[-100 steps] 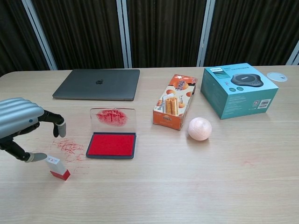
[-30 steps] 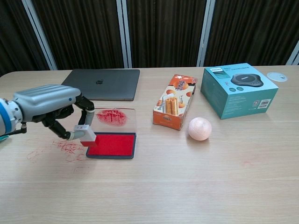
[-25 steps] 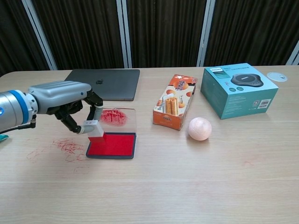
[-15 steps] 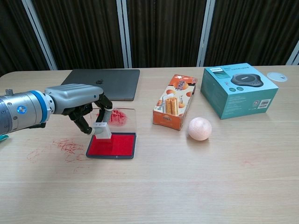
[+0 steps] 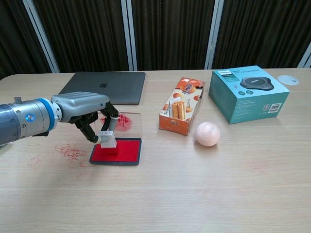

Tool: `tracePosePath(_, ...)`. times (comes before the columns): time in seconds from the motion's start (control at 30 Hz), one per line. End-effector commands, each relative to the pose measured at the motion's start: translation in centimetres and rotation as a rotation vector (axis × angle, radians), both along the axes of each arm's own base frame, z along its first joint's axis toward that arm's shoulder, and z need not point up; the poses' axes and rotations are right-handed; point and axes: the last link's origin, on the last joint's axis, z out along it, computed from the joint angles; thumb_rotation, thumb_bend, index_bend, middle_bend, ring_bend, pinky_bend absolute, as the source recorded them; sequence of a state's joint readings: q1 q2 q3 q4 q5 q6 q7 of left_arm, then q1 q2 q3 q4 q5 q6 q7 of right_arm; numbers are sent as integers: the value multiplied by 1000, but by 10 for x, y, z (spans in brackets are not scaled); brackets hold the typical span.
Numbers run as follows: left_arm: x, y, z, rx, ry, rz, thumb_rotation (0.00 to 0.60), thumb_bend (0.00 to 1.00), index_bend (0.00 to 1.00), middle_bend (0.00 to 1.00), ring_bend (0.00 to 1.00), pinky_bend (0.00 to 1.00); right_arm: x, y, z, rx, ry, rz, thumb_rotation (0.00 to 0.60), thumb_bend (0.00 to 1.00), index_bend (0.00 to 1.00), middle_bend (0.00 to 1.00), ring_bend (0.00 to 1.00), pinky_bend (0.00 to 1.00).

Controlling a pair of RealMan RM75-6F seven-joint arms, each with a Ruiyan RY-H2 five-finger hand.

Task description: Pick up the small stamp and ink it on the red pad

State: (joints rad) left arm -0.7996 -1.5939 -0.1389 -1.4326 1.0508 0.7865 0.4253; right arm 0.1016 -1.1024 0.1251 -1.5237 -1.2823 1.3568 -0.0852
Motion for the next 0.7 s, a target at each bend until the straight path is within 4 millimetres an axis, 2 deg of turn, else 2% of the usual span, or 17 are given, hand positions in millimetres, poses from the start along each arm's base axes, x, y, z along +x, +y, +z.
tracePosePath(0.03, 0, 1, -2, -3, 3, 3, 600, 326, 554, 550, 881, 848, 0, 0, 0, 0, 0, -1, 600, 0, 0, 0, 0, 0)
tracePosePath(0.7, -8, 5, -15, -21, 22, 30, 600, 326, 561, 553, 881, 847, -3, -1, -1, 3, 6, -11, 600, 0, 0, 0, 0, 0)
